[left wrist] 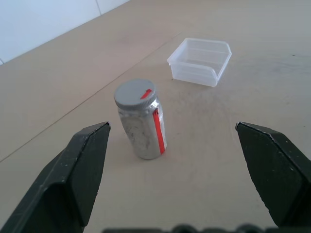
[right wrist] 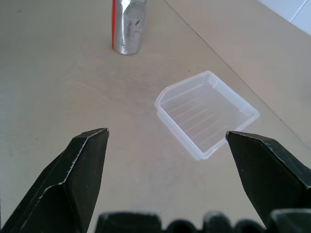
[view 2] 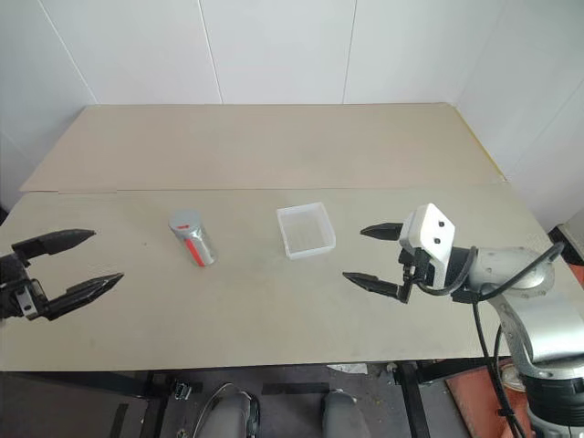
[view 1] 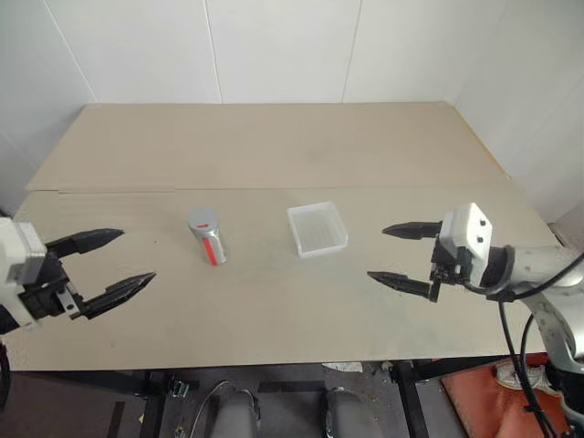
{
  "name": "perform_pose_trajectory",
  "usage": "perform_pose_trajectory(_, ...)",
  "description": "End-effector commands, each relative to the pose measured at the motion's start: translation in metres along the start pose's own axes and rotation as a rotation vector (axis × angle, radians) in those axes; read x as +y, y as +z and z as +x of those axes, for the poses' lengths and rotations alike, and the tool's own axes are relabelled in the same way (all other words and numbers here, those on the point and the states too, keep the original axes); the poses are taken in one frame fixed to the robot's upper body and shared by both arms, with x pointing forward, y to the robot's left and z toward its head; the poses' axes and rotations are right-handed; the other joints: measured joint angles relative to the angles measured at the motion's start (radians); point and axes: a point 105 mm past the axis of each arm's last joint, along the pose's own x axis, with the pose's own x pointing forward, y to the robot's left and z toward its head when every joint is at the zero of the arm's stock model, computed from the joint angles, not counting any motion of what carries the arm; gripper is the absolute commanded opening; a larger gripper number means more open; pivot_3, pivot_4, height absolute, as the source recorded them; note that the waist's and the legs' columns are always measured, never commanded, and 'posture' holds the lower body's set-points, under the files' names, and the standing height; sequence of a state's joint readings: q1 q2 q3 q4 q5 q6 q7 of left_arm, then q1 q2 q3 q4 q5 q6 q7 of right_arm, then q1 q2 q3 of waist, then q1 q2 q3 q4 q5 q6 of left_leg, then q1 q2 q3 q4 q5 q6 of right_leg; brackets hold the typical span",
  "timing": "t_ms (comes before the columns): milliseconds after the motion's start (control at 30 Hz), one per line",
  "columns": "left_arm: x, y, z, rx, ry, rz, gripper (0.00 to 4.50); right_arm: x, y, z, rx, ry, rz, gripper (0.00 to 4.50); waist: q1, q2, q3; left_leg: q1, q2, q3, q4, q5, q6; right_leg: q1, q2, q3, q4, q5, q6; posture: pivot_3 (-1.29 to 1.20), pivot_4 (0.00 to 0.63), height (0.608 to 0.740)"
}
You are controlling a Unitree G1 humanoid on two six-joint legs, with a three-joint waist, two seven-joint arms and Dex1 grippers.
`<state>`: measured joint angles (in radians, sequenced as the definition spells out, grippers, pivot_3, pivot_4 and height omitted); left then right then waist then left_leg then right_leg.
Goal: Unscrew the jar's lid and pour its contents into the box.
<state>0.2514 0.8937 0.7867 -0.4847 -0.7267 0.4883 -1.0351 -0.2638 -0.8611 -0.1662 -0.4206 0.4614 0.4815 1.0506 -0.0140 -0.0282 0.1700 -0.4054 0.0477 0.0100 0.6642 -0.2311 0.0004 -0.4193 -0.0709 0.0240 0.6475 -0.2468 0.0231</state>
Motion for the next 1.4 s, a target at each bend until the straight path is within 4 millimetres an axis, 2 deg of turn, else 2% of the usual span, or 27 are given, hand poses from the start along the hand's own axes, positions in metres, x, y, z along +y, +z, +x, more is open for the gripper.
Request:
perform_pose_trajectory(33,0.0,0.007,-0.002,-0.021,0.045,0.039,4.49,0.0,0.011,-0.003,-0.021,0.036,-0.052,4.5,0.003,0.0,0.0,0.0,0.0,0.0,0.0,0.0,0.0,0.0,0.0,0.0,0.0,0.0,0.0,0.0,0.15,0.74)
perform_pose_trajectory(233,-0.014,-0.001,0.01,-0.057,0.071,-0.004,4.49,-0.002,0.021,-0.001,-0.081,0.046,-0.043,4.5,0.002,0.0,0.0,0.0,0.0,0.0,0.0,0.0,0.0,0.0,0.0,0.0,0.0,0.0,0.0,0.0,0.15,0.74)
perform_pose_trajectory(433,-0.007,-0.025,0.026,-0.023,0.353,-0.037,4.49,-0.002,0.017,0.0,-0.059,0.029,-0.077,4.5,0.003,-0.001,0.0,0.001,-0.001,0.0,0.0,0.0,0.0,0.002,0.0,0.001,0.0,0.0,0.0,0.0,0.15,0.74)
perform_pose_trajectory(567,-0.013,-0.032,0.034,-0.034,0.415,-0.088,4.49,0.001,0.02,0.0,-0.067,0.056,-0.098,4.5,0.002,-0.001,-0.001,0.001,-0.001,0.0,0.0,0.0,0.0,0.001,0.0,0.001,0.0,0.0,0.0,0.0,0.15,0.74)
perform_pose_trajectory(767,-0.029,-0.044,0.075,-0.106,0.407,-0.211,4.49,0.004,0.033,0.003,-0.1,0.161,-0.098,4.5,0.004,-0.001,-0.001,0.003,-0.001,0.0,0.0,0.0,0.0,0.004,0.0,0.002,0.0,0.001,0.0,0.0,0.15,0.74)
perform_pose_trajectory(967,-0.026,-0.061,0.109,-0.091,0.51,-0.242,4.49,0.001,0.037,0.006,-0.082,0.174,-0.132,4.5,0.004,-0.001,-0.001,0.008,-0.002,0.0,0.0,0.0,0.0,0.01,-0.001,0.002,-0.001,0.001,0.0,0.0,0.15,0.74)
perform_pose_trajectory(1400,-0.024,-0.061,0.145,-0.148,0.65,-0.177,4.49,0.002,0.041,0.003,-0.092,0.156,-0.165,4.5,0.011,-0.001,-0.001,0.008,-0.004,-0.001,0.0,0.0,0.0,0.012,-0.003,0.001,-0.001,0.001,0.001,0.0,0.15,0.74)
